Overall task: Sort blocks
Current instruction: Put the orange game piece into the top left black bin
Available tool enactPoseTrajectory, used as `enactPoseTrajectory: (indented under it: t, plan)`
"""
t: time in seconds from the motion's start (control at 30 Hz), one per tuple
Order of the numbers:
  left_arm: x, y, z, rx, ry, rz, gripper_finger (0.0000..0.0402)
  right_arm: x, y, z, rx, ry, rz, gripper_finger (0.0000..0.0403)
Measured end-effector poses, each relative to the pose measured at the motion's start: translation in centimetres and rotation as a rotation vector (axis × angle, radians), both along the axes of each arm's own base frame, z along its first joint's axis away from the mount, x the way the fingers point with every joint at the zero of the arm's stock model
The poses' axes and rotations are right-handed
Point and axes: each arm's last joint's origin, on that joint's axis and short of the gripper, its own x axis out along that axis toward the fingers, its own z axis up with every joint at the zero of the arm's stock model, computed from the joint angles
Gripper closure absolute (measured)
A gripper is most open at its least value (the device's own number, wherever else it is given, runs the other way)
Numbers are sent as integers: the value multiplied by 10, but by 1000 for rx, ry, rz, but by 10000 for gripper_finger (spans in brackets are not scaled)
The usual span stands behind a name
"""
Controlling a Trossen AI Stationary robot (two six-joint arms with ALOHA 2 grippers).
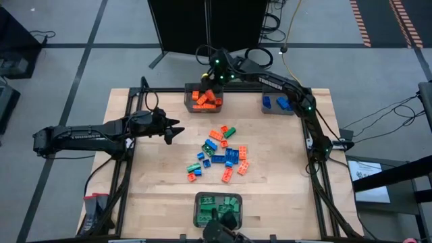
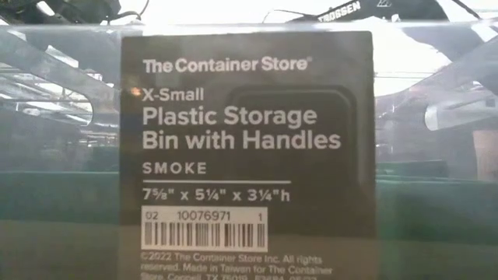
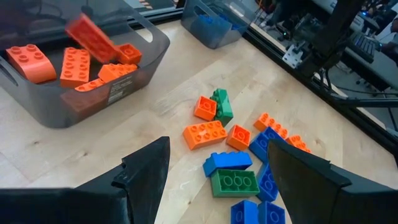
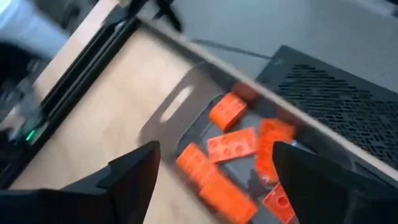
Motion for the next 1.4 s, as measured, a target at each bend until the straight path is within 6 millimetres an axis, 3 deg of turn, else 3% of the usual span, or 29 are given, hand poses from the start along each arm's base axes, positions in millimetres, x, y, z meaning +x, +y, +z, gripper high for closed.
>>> enactPoseTrajectory:
  t: [0.1,0.3,0.43,0.57,0.87,1.07,1.4]
  plan:
    - [0,0,0,0,0,0,132,-3,13,14,3,29,183,104]
    - [0,0,0,2,1,-2,132,-11,91,33,-64,299,557,125]
    - [0,0,0,5,2,0,132,2,134,16,-138,424,703,132]
    - [0,0,0,6,2,4,132,14,162,-10,-176,444,763,133]
    - [0,0,0,1,0,9,132,25,161,-63,-194,366,691,133]
    - [0,0,0,0,0,10,132,19,158,-89,-223,408,663,133]
    - [0,0,0,1,0,11,132,9,149,-111,-191,445,652,133]
